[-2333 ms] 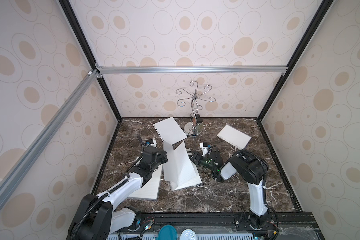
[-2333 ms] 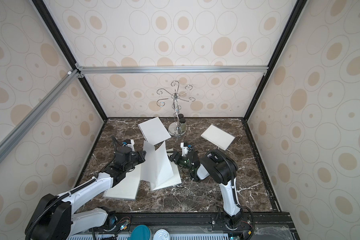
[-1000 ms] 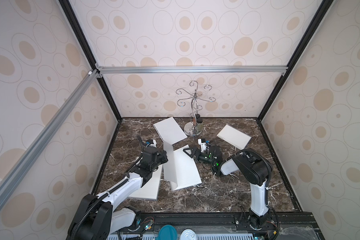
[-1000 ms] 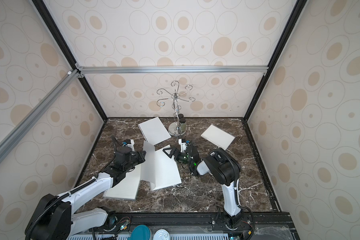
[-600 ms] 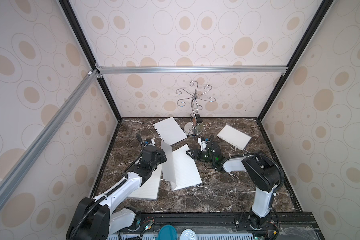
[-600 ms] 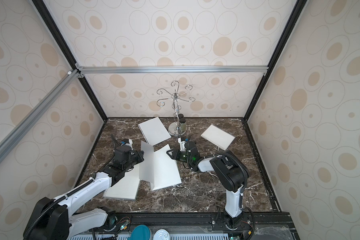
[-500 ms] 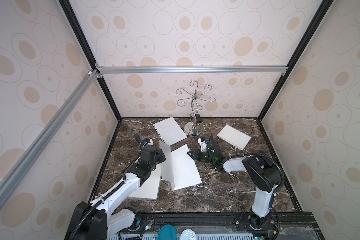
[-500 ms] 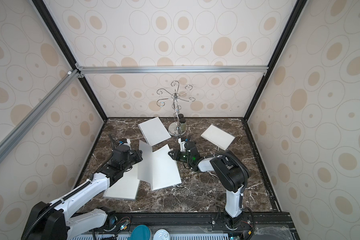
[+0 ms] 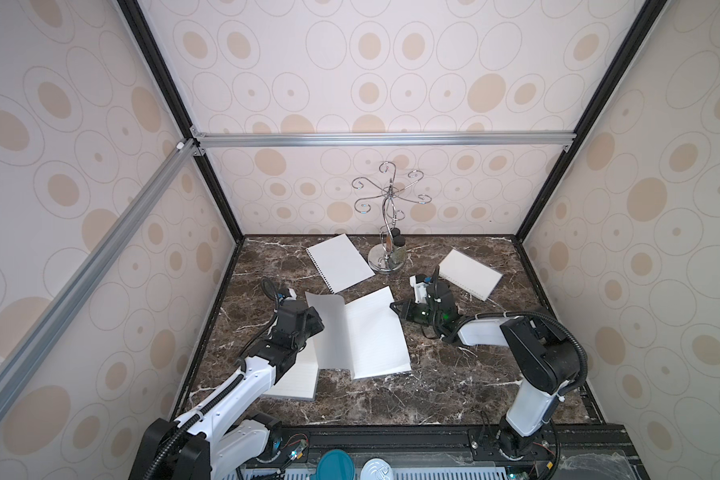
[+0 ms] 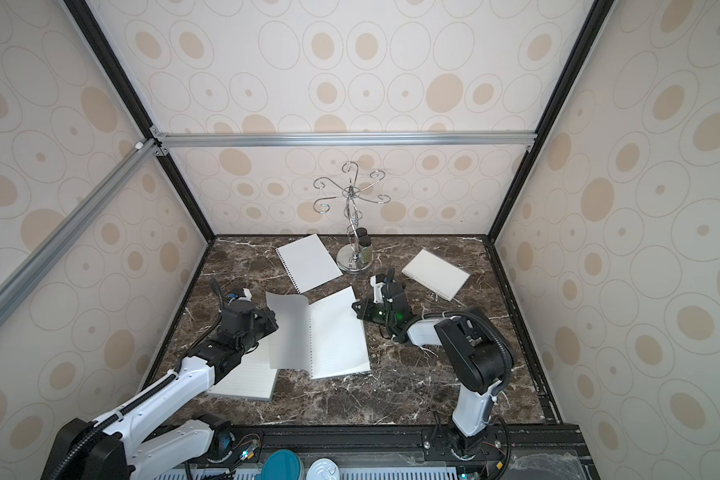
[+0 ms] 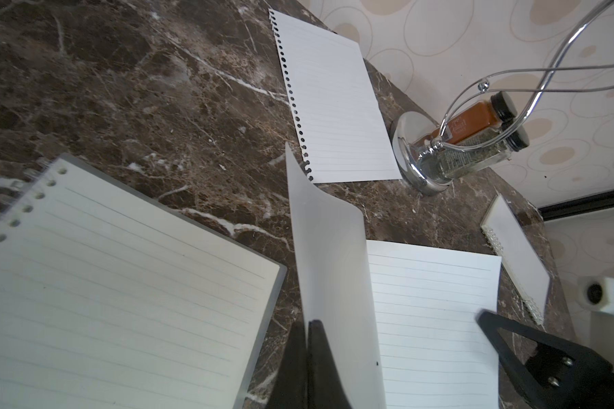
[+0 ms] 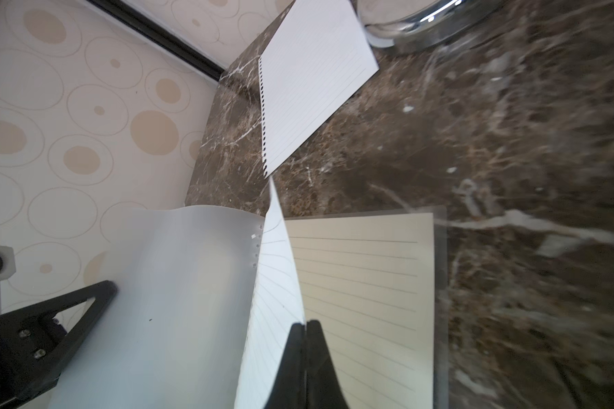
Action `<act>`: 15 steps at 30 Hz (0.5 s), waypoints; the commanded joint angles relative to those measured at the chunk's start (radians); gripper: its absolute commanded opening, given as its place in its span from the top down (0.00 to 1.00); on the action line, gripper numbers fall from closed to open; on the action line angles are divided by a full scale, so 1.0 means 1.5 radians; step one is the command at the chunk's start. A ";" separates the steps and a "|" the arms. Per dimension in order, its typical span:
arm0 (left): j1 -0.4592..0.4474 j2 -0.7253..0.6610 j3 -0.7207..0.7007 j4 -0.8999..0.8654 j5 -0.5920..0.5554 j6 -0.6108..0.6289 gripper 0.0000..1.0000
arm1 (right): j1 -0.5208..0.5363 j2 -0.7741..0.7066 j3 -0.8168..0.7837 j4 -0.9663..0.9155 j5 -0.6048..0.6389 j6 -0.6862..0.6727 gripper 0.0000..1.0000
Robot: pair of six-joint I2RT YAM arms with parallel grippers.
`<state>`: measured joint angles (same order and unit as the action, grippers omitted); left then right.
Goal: Tear off pages from different notebooks
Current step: Tear off the paper from the notebook.
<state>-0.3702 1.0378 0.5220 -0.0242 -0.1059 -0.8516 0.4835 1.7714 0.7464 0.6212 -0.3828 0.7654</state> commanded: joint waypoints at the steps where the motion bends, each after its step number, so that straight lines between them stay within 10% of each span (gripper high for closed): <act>1: 0.001 -0.006 0.015 -0.046 -0.042 0.012 1.00 | -0.008 -0.003 -0.017 0.014 0.010 -0.005 1.00; 15: 0.005 -0.007 -0.015 -0.040 -0.090 0.016 1.00 | -0.044 -0.008 -0.093 0.086 0.017 0.001 1.00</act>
<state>-0.3698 1.0424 0.5030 -0.0662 -0.1875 -0.8433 0.4255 1.7710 0.6296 0.6960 -0.3607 0.7616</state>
